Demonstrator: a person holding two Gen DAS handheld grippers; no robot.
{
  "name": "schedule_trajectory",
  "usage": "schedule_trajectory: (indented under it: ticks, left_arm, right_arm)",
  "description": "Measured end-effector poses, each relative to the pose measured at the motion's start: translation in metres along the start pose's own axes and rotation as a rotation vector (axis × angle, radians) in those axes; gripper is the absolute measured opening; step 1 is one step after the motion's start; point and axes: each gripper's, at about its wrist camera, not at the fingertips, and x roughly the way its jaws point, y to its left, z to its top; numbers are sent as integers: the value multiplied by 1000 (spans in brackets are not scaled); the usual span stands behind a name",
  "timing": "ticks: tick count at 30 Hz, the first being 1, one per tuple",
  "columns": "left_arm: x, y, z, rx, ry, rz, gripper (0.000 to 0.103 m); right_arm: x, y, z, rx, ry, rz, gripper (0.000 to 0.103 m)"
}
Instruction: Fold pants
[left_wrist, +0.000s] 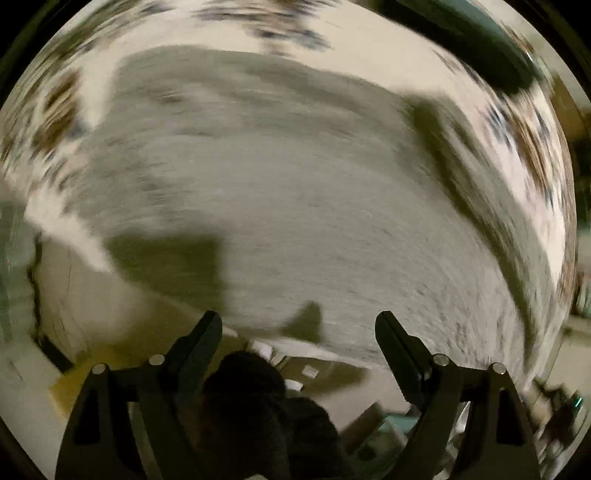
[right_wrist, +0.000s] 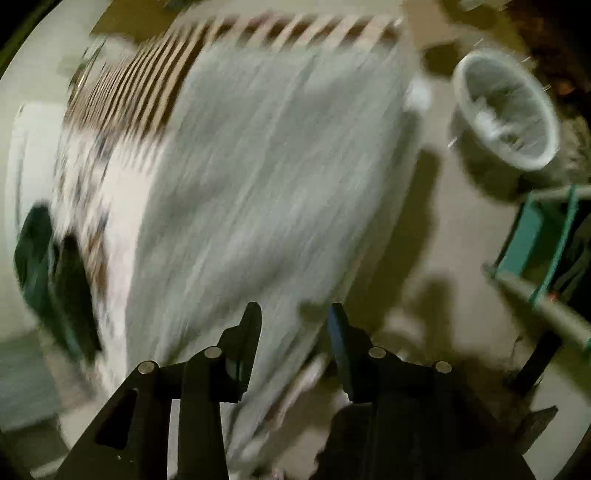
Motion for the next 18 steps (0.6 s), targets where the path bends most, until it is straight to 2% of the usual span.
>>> schedule_trajectory:
  ticks: [2,5,9,10,11,12,13,15,18]
  left_arm:
    - [-7,38,7,-95,-40,9,84]
    - [-2,86,22,-188,-61,29,84]
    - [20,122,45,-264,-83,42,84]
    - [26,132,52,-284,-77,31,77]
    - [33,143,56,-310,-74,12,48]
    - [38,145,59,-326,-76,0,29]
    - [41,152,61,-344,-70,-20,15]
    - [38,161,61,-362,-77,-58,12]
    - [20,173,58,-322,-110,-88,10]
  right_arm:
    - [26,21,-36,-30,89,41,40]
    - [63,51,-80,-82,172,65,40]
    - [105,75,-121,-108,224,48,40]
    - [114,78,-130,-108,222,27,40]
    - [124,80,-137,-91,219,10,40]
    - [129,79,-142,-71,217,12,40]
    - [135,79,-150,-46,205,21,40]
    - [141,86,-160,-46,177,22,40]
    - [144,106,-170,-116,97,-19,7]
